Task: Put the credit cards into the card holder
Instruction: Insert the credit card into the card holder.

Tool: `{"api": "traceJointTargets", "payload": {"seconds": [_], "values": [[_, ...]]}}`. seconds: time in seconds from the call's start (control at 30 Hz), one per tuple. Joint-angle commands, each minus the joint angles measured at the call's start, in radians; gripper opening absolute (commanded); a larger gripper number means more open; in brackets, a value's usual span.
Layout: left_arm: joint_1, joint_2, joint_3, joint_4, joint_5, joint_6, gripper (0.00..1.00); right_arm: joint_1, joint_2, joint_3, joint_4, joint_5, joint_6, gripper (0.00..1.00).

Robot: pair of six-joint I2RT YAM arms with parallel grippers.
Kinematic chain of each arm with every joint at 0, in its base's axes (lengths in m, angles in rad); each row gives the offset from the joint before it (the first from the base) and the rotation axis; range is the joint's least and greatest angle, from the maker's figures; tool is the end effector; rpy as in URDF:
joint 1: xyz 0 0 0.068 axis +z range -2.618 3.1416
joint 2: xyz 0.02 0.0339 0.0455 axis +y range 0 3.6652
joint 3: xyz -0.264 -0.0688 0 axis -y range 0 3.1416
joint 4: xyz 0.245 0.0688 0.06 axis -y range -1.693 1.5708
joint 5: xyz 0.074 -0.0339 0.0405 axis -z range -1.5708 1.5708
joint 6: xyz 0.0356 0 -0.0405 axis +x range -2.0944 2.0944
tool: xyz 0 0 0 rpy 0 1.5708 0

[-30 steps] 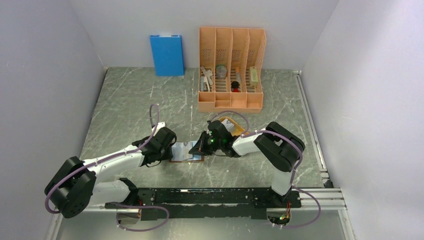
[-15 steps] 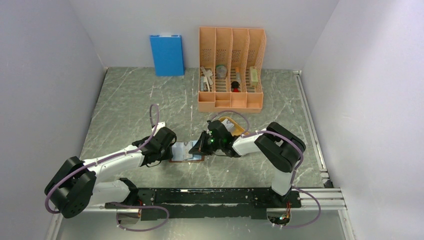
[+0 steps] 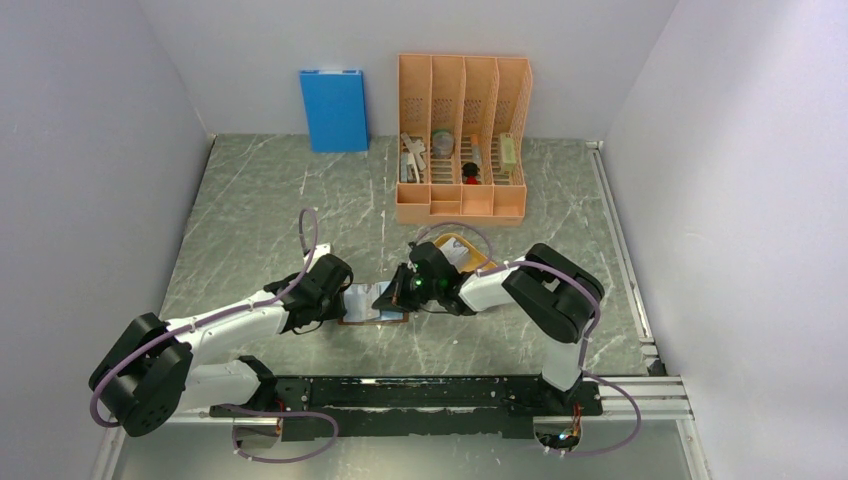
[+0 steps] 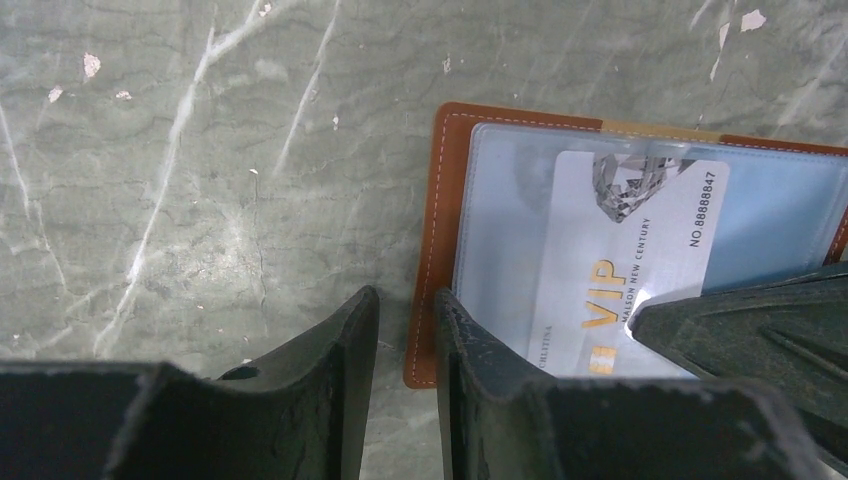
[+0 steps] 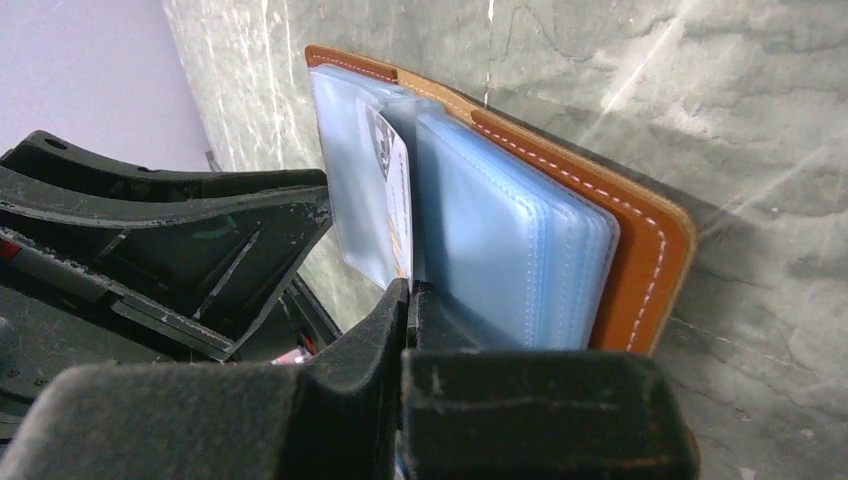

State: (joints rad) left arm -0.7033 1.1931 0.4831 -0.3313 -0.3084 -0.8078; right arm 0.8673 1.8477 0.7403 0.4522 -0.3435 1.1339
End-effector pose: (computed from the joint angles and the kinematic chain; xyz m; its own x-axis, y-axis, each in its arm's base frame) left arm 0.1611 -0.1224 0.1516 -0.8158 -0.2112 -0.5384 -0.1307 0.9742 -0.1840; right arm 0.2112 0.2675 0.1096 -0.9739 0.1708 -0.1496 -0.0198 0.5926 0.8053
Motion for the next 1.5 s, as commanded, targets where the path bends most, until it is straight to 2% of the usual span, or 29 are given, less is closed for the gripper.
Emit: {"api": "traceJointTargets", "payload": {"seconds": [0.0, 0.33, 0.4, 0.6, 0.7, 0.87, 1.47], "values": [[0.001, 0.017, -0.039, 0.017, 0.08, -0.011, 0.33, 0.029, 0.037, 0.001, -0.049, 0.009, 0.001, 0.0], [0.001, 0.01, -0.035, 0.007, 0.077, -0.014, 0.33, 0.05, 0.032, 0.012, -0.074, -0.011, -0.011, 0.0], [0.001, 0.004, -0.034, 0.001, 0.072, -0.012, 0.33, 0.05, 0.018, 0.019, -0.11, -0.002, -0.025, 0.05], [0.001, -0.008, -0.035, -0.009, 0.07, -0.014, 0.34, 0.05, -0.009, 0.042, -0.176, 0.016, -0.053, 0.29], [0.001, -0.014, -0.036, -0.01, 0.073, -0.017, 0.33, 0.05, -0.014, 0.053, -0.2, 0.025, -0.064, 0.34], [0.001, -0.02, -0.038, -0.004, 0.082, -0.015, 0.32, 0.05, -0.013, 0.073, -0.219, 0.022, -0.084, 0.35], [0.001, -0.032, -0.04, 0.023, 0.117, -0.009, 0.19, 0.083, 0.069, 0.2, -0.306, -0.007, -0.145, 0.36]]}}
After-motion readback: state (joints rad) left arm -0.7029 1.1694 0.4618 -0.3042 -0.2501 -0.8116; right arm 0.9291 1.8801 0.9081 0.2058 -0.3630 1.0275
